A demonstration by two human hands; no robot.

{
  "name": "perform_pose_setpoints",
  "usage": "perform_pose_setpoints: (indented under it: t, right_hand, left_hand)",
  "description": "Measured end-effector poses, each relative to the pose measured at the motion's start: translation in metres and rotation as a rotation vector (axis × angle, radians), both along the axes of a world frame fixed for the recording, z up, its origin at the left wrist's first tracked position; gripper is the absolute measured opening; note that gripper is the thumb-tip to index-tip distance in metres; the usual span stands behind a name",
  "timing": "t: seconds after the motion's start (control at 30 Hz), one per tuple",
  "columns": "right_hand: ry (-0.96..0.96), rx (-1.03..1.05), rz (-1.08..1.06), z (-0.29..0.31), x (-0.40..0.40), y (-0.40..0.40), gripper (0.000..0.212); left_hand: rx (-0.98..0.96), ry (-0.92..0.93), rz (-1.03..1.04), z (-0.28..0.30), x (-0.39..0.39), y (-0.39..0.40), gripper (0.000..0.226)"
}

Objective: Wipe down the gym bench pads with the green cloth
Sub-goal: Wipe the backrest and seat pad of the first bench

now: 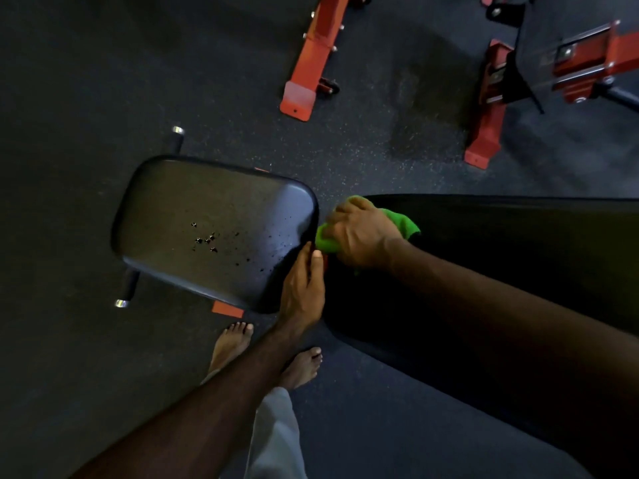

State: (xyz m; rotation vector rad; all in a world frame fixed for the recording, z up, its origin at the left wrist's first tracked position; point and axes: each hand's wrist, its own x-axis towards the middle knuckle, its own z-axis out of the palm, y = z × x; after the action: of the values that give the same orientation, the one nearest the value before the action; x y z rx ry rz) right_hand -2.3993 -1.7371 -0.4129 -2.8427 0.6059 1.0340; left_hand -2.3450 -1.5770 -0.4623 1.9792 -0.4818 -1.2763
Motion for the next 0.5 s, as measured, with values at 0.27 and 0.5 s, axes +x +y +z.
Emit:
perform_pose_setpoints:
  t: [0.27,0.5]
  right_hand:
    - [0.082,0.008,0.03,-0.006,0.001,0.062,0.046]
    - [-0.006,0.007,-0.084,-0.009,-0.009,0.081,0.041]
  left_hand:
    - [0.052,-0.006,-0.027,0.013,0.018,0.002,0.049]
    - [-0.003,-0.225,0.059,0.011,0.009,0.027,0.033]
